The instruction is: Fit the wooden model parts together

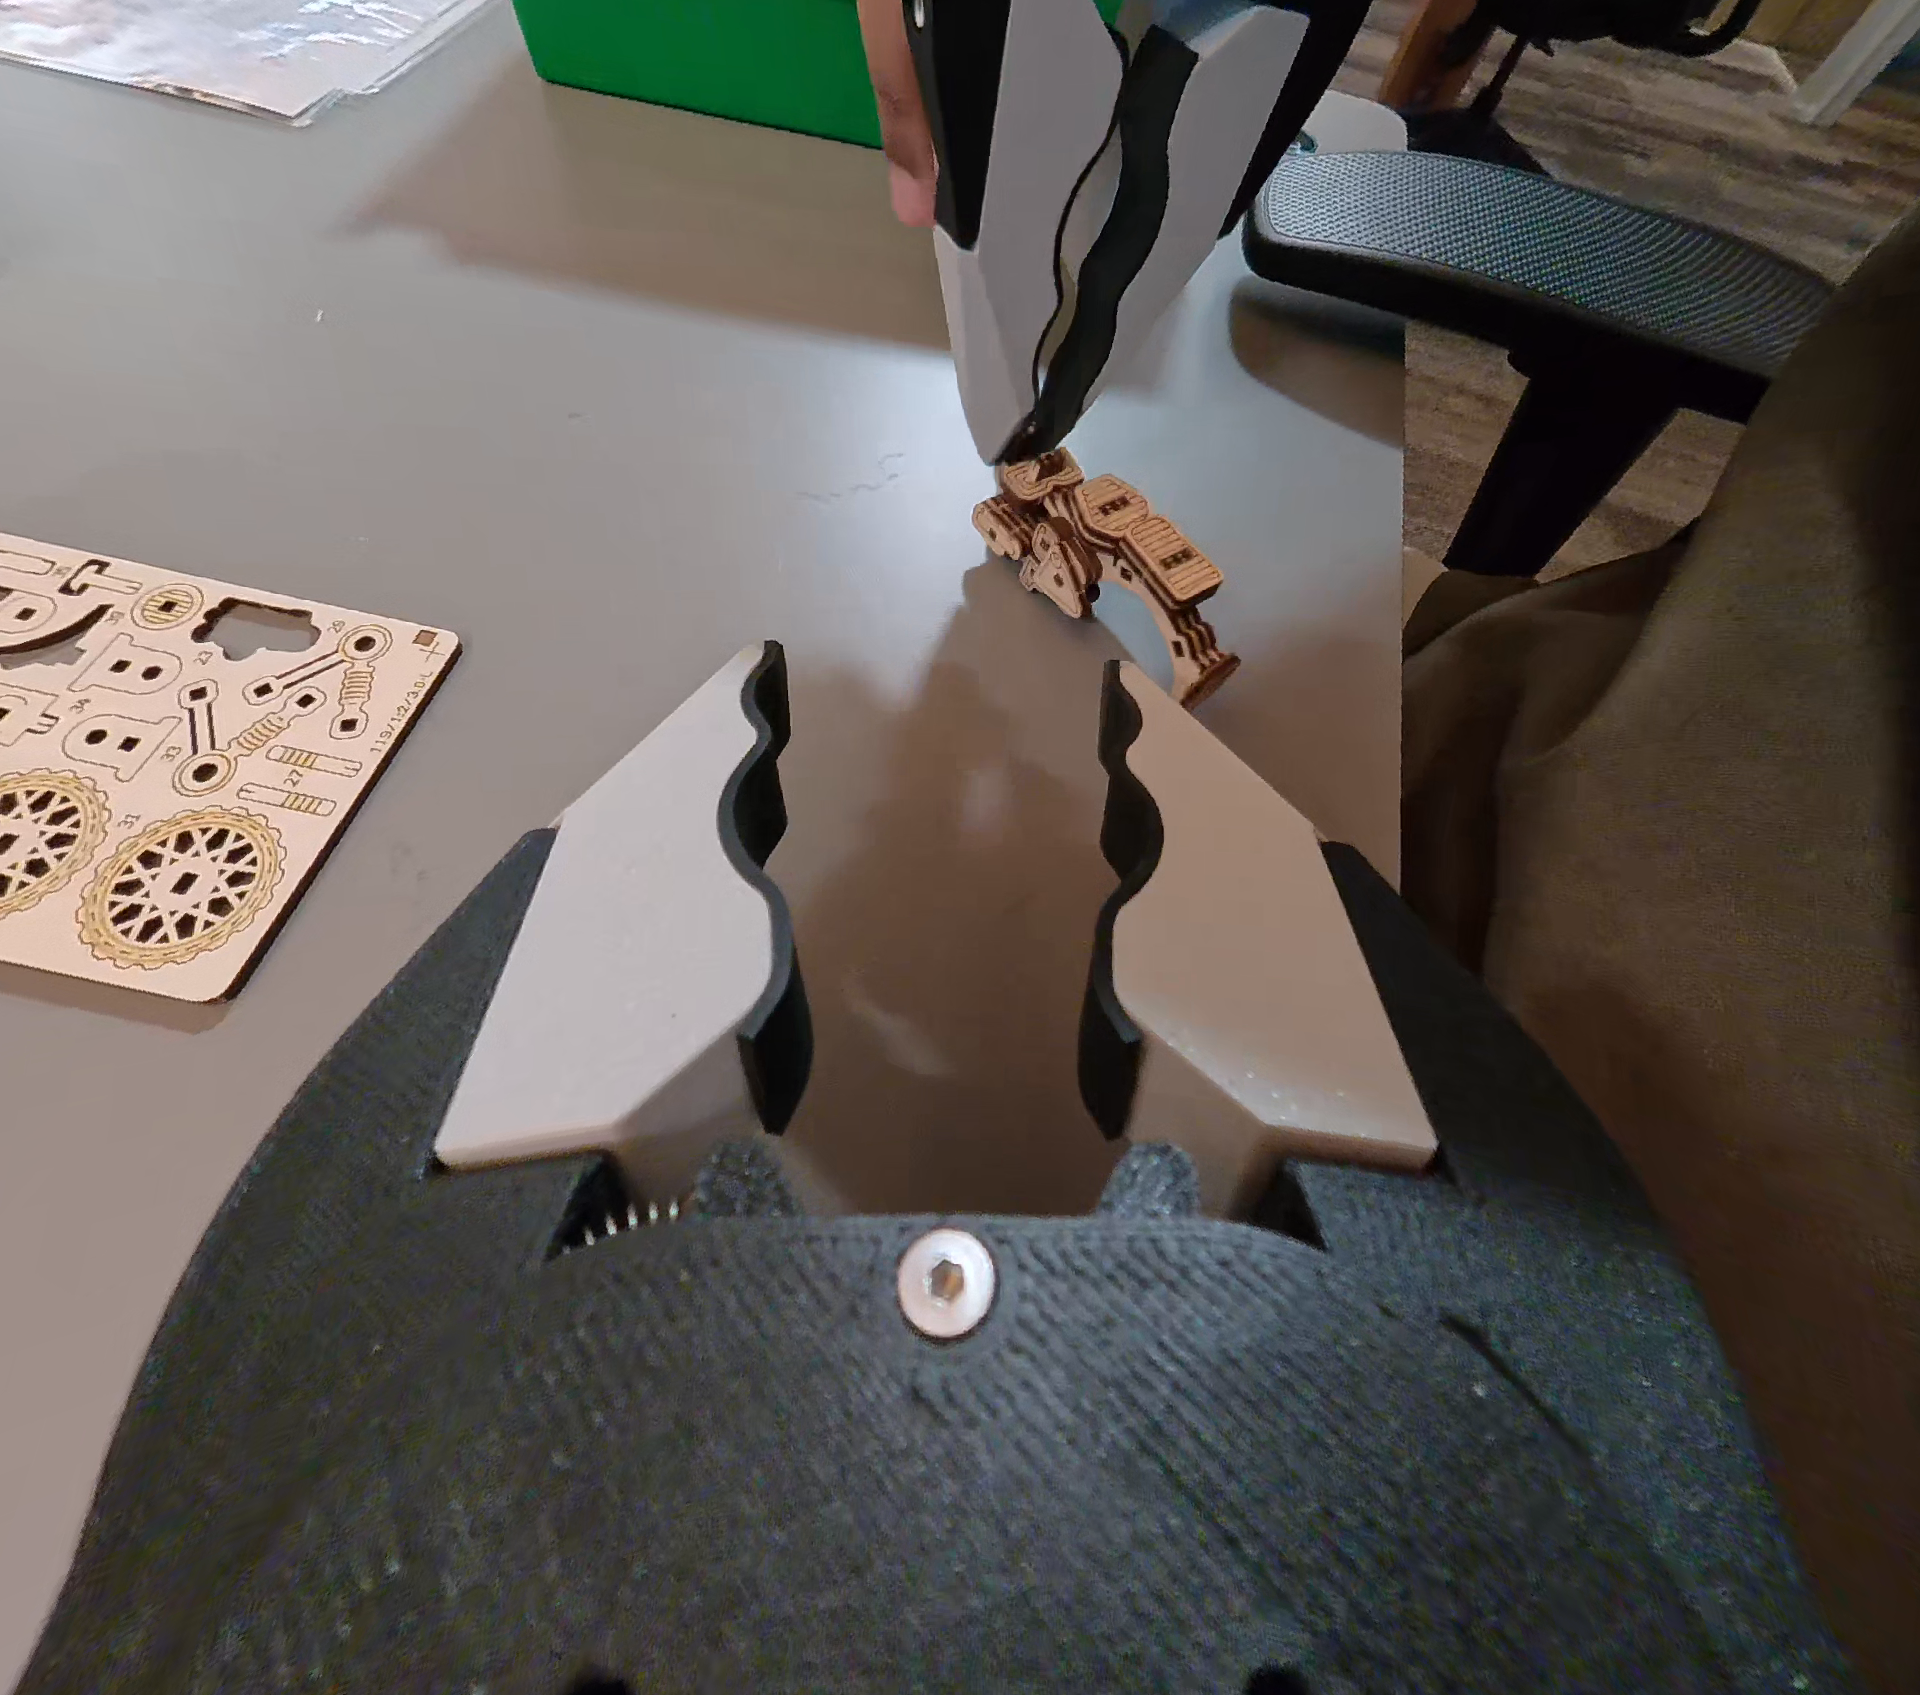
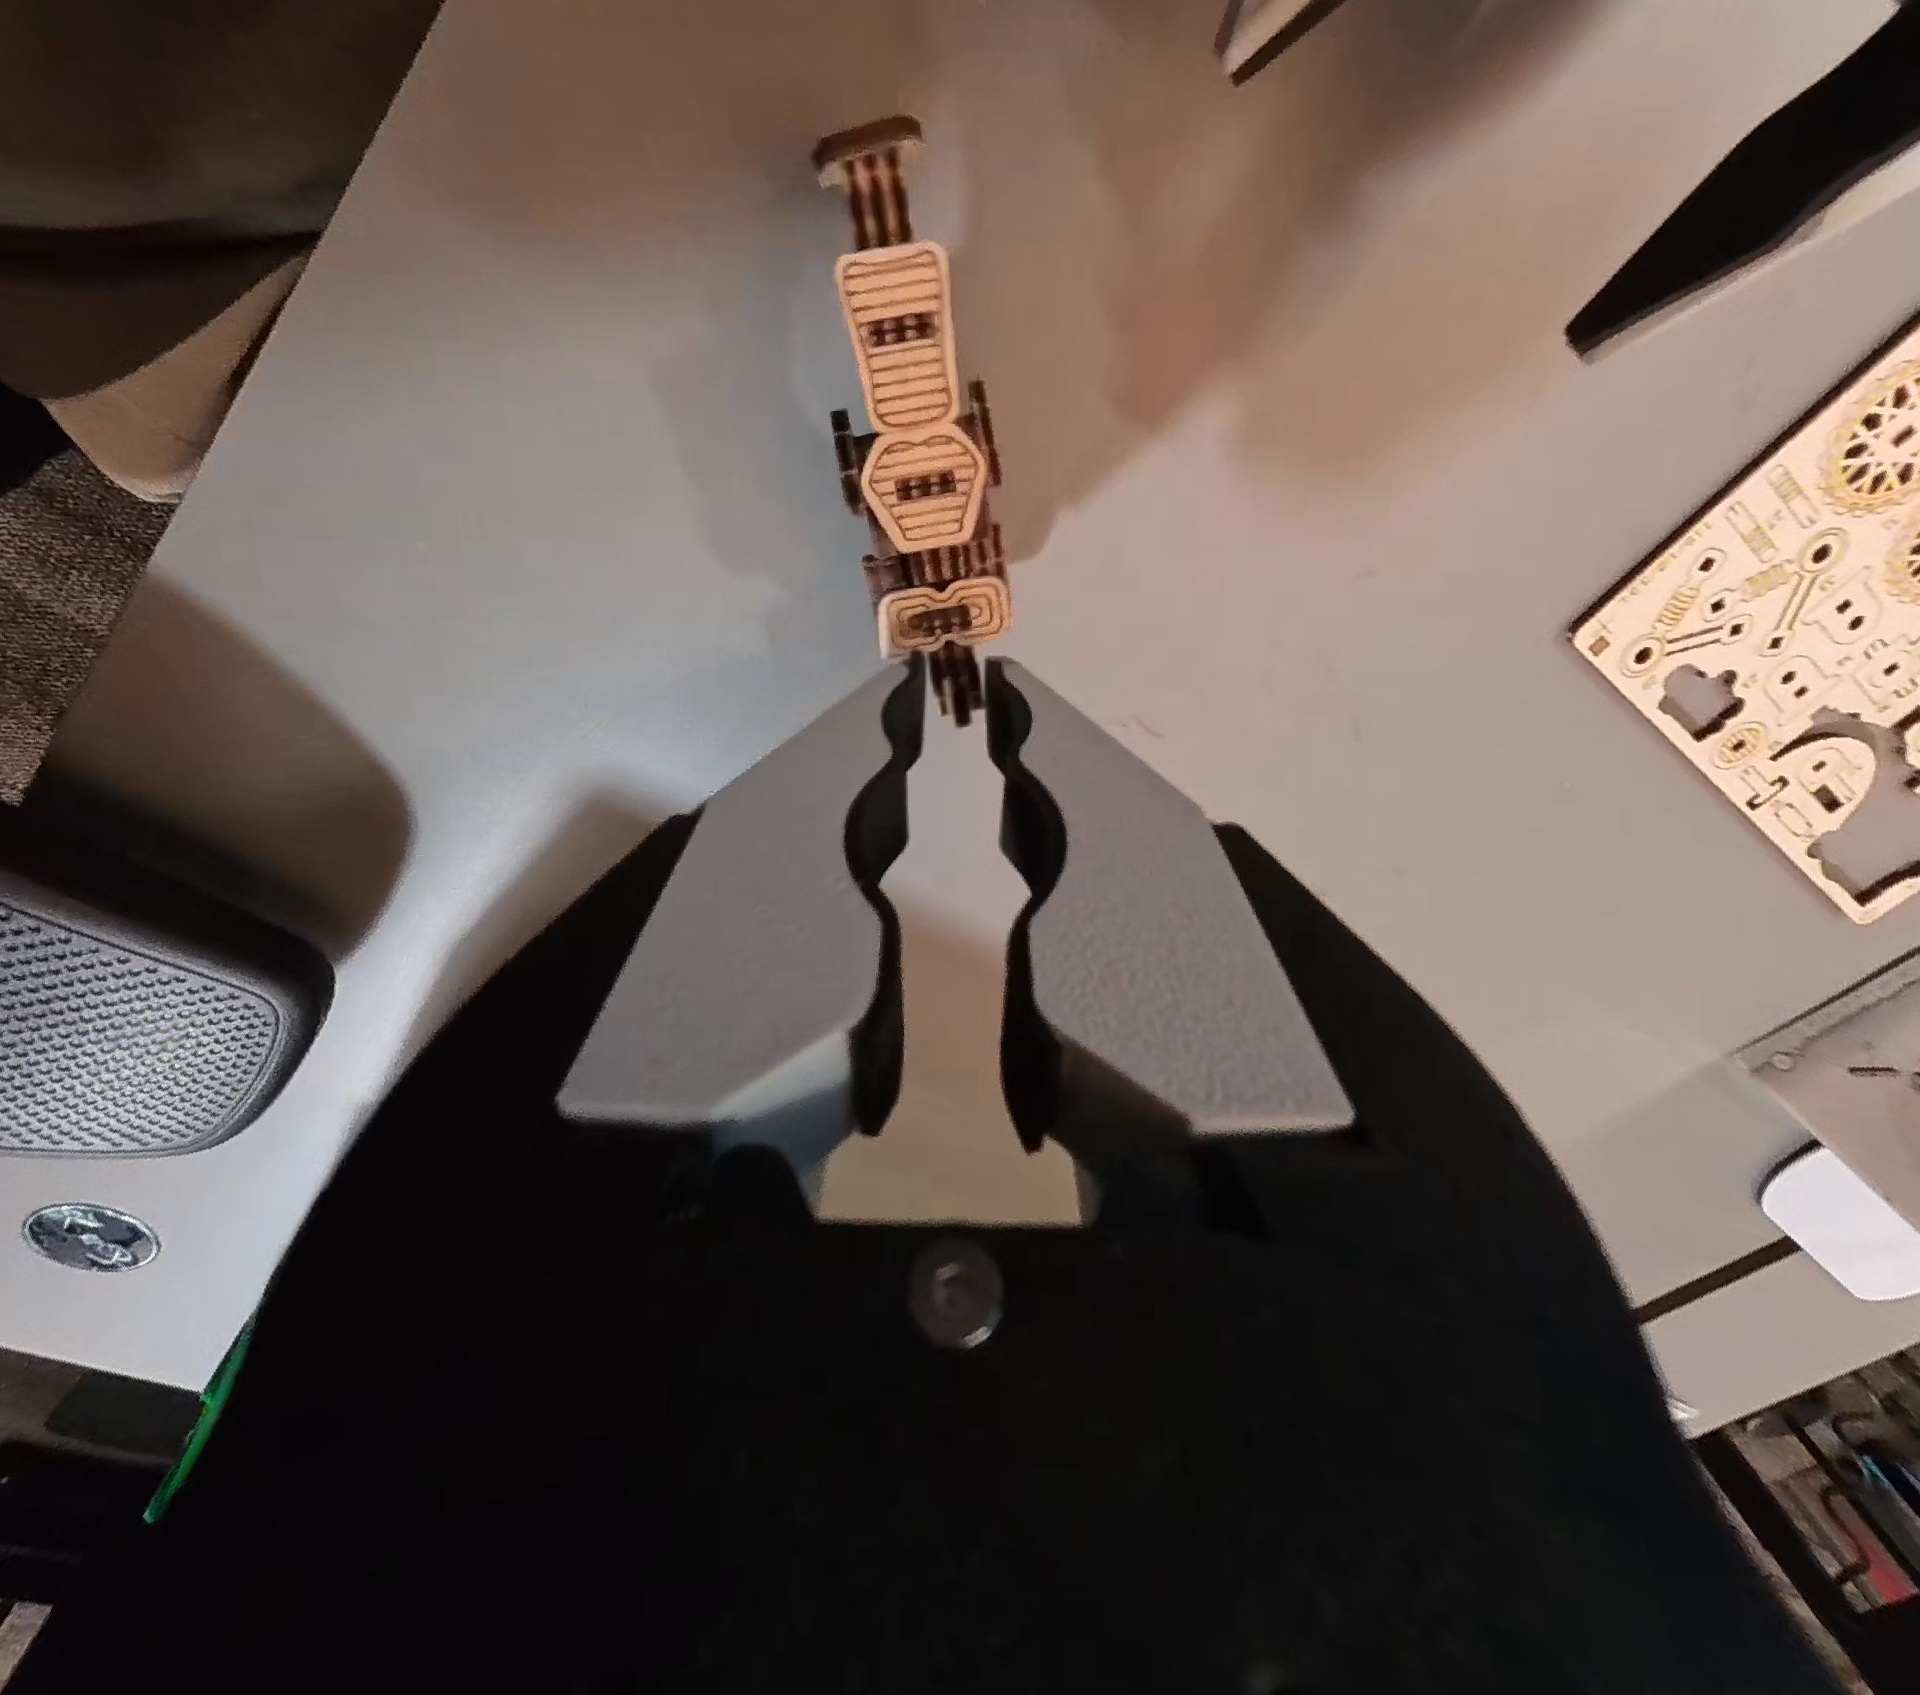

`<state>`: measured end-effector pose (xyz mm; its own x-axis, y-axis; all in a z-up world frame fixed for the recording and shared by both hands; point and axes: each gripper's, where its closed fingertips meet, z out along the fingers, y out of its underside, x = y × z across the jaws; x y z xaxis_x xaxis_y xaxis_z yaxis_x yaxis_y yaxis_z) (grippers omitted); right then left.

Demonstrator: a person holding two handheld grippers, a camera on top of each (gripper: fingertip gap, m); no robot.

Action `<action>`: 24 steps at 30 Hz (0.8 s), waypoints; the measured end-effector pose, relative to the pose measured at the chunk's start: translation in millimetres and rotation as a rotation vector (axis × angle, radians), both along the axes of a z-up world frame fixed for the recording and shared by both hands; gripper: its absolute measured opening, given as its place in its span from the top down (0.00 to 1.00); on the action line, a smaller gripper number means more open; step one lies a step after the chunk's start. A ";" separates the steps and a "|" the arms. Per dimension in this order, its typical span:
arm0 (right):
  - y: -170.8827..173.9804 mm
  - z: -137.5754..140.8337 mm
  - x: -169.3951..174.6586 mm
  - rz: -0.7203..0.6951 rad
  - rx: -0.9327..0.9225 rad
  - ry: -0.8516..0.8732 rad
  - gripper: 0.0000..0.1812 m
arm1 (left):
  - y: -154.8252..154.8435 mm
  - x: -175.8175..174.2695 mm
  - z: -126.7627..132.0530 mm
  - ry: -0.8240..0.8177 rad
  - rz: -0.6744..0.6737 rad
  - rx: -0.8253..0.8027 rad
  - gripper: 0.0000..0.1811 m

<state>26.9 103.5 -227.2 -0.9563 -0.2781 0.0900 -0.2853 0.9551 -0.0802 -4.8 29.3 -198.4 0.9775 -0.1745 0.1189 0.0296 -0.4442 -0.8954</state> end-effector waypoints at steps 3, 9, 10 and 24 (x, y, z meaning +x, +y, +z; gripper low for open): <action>-1.1 0.5 1.0 0.001 -0.007 -0.005 0.96 | -0.1 0.9 -0.6 0.008 -0.003 -0.002 0.68; -2.0 8.0 -4.3 -0.091 -0.073 -0.009 0.96 | 0.0 -1.8 0.7 -0.008 0.010 0.003 0.68; 0.0 10.2 -8.2 -0.128 -0.085 -0.006 0.96 | 0.0 -3.1 1.4 -0.012 0.016 0.007 0.68; 31.6 1.8 -65.5 -0.804 -0.371 -0.065 0.97 | -0.5 -31.8 10.4 -0.012 0.153 0.066 0.69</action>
